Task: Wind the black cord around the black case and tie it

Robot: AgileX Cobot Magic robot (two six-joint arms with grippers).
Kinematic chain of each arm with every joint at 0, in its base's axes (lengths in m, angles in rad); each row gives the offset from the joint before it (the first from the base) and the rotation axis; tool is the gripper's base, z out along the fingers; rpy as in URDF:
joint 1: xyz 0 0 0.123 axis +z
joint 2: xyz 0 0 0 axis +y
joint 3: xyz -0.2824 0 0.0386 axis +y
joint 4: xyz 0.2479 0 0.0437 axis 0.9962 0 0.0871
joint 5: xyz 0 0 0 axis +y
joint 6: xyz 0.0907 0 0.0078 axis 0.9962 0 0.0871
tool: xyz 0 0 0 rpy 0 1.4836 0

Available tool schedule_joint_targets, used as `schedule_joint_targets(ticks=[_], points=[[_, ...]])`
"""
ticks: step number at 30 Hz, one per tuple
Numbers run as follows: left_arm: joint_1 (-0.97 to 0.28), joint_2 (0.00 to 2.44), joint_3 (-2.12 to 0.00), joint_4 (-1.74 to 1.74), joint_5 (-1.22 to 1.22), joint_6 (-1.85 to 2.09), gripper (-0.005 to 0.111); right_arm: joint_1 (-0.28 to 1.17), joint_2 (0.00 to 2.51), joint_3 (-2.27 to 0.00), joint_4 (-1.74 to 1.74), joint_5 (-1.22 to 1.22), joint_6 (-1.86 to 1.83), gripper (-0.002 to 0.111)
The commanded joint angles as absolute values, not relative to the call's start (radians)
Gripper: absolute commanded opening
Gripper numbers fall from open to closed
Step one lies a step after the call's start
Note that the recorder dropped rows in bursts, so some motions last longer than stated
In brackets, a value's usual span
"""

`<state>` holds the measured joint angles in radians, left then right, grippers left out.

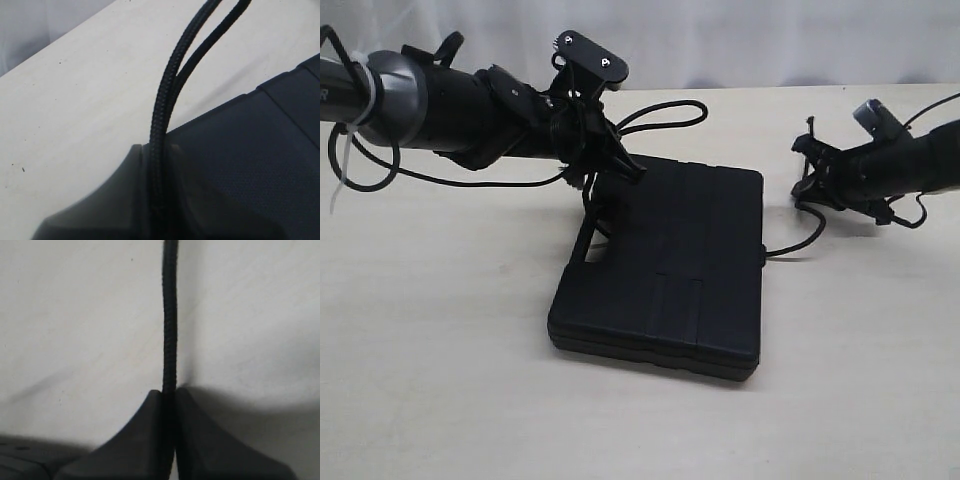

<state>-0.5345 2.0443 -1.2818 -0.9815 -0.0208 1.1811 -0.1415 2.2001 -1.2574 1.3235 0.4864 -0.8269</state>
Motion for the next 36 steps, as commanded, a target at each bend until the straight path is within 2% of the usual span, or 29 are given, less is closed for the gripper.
schedule_joint_targets(ticks=[1, 6, 16, 24, 36], points=[[-0.537, 2.045, -1.281, -0.981, -0.021, 1.18, 0.0, -0.147, 2.205, -1.276, 1.327, 0.576, -0.992, 0.004], [-0.537, 2.045, -1.281, -0.981, -0.013, 1.179, 0.0, -0.147, 2.196, -1.314, 1.327, 0.747, -1.231, 0.004], [-0.537, 2.045, -1.281, -0.977, -0.044, 1.179, 0.0, -0.147, 2.065, -1.247, 1.147, 0.724, -1.291, 0.004], [-0.537, 2.045, -1.281, -0.979, -0.044, 1.179, 0.0, -0.147, 1.962, -1.111, 1.146, 0.738, -1.339, 0.004], [-0.537, 2.045, -1.281, -0.979, -0.037, 1.179, 0.0, -0.147, 1.839, -0.852, 1.352, 0.762, -1.656, 0.004]])
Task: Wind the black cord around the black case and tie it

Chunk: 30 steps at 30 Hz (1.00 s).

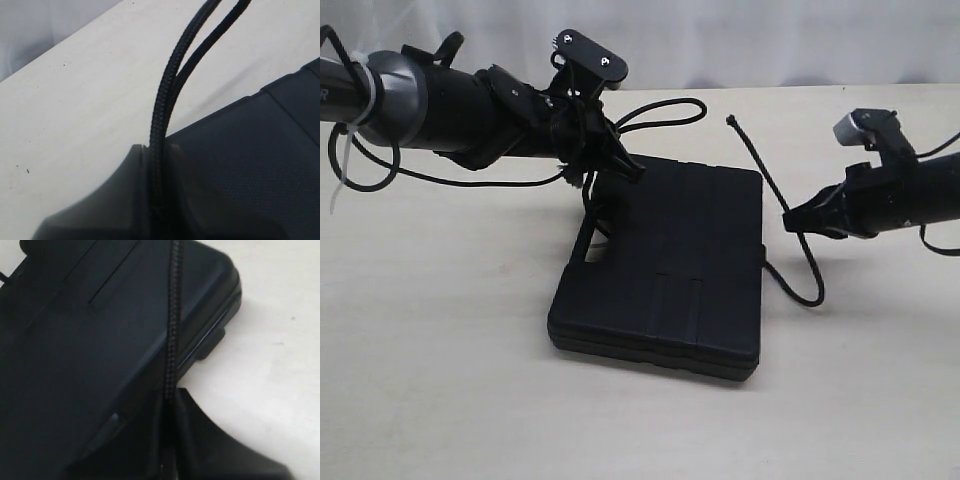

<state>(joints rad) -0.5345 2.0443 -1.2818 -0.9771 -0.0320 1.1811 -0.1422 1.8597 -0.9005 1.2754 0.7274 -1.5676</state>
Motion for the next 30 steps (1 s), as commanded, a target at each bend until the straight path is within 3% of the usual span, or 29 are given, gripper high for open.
schedule_joint_targets(ticks=[1, 7, 30], points=[[-0.537, 2.045, -1.281, -0.979, -0.035, 1.179, 0.0, -0.147, 1.839, -0.843, 1.357, 0.796, -1.68, 0.004], [-0.537, 2.045, -1.283, -0.979, 0.033, 1.221, 0.0, -0.147, 1.839, -0.834, 1.41, 0.943, -1.755, 0.004], [-0.537, 1.982, -1.29, -0.988, 0.203, 1.241, 0.0, -0.147, 1.875, -0.831, 1.405, 0.837, -1.659, 0.004]])
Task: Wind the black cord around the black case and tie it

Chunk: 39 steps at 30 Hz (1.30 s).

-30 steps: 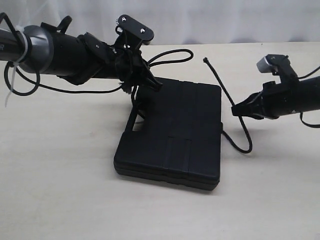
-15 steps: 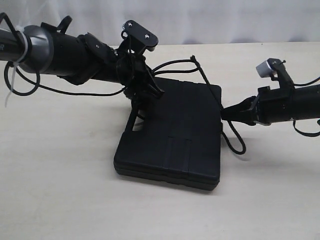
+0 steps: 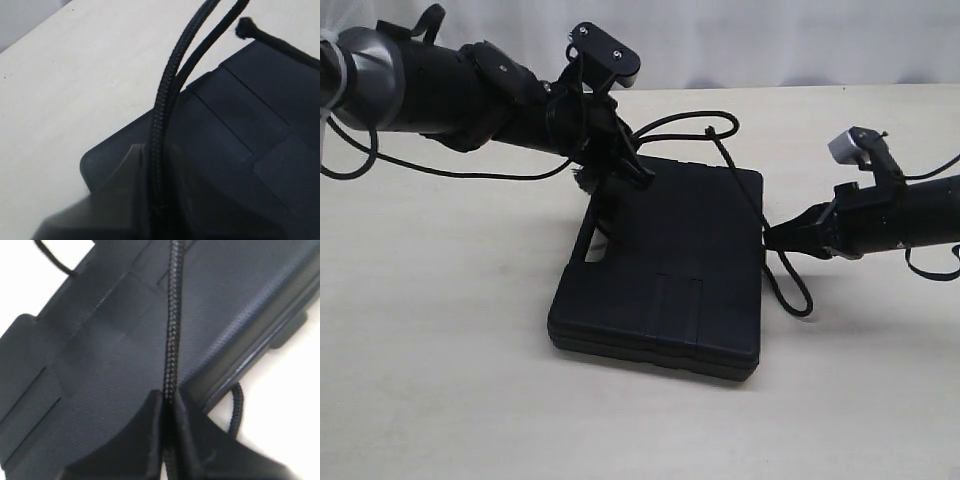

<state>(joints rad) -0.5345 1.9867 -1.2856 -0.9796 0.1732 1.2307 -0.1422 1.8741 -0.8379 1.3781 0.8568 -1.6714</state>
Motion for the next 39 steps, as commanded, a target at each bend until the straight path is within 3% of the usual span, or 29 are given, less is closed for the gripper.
schedule_joint_targets(ticks=[1, 8, 18, 39], points=[[-0.537, 1.982, -1.29, -0.988, 0.215, 1.26, 0.0, -0.147, 1.875, -0.831, 1.413, 0.837, -1.659, 0.004], [-0.539, 1.982, -1.29, -1.008, 0.234, 1.369, 0.0, -0.147, 1.875, -0.831, 1.423, 0.839, -1.634, 0.004], [-0.645, 1.982, -1.29, -1.004, 0.281, 1.629, 0.0, -0.147, 1.875, -0.831, 1.476, 0.846, -1.635, 0.004], [-0.663, 1.982, -1.29, -0.867, 0.455, 1.636, 0.0, -0.147, 1.877, -0.831, 1.597, 0.987, -1.851, 0.005]])
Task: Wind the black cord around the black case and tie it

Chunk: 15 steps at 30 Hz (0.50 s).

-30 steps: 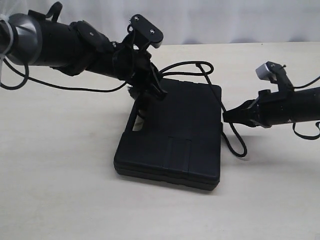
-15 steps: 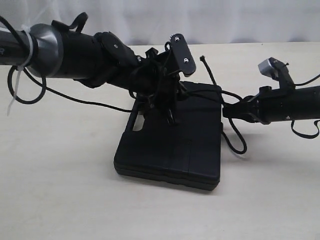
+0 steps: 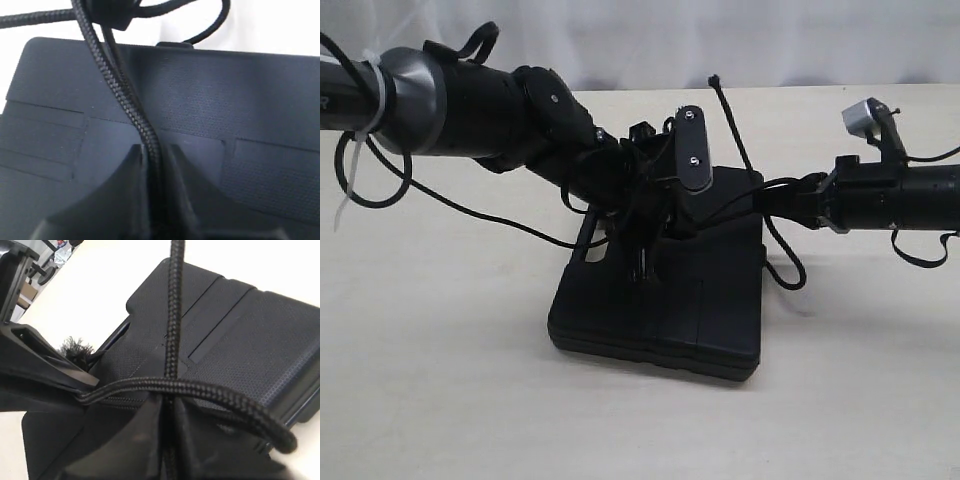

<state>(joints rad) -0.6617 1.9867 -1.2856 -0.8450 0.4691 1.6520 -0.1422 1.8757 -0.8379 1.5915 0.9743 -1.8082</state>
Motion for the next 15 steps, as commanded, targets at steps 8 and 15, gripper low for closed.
schedule_joint_targets(ticks=[8, 15], points=[[-0.663, 1.931, -1.29, -0.852, 0.471, 1.51, 0.056, -0.147, 1.877, -0.831, 1.588, 0.997, -1.866, 0.029], [-0.663, 1.881, -1.286, -1.209, 0.22, 1.177, 0.055, -0.147, 1.877, -0.831, 1.583, 1.006, -1.866, 0.029]])
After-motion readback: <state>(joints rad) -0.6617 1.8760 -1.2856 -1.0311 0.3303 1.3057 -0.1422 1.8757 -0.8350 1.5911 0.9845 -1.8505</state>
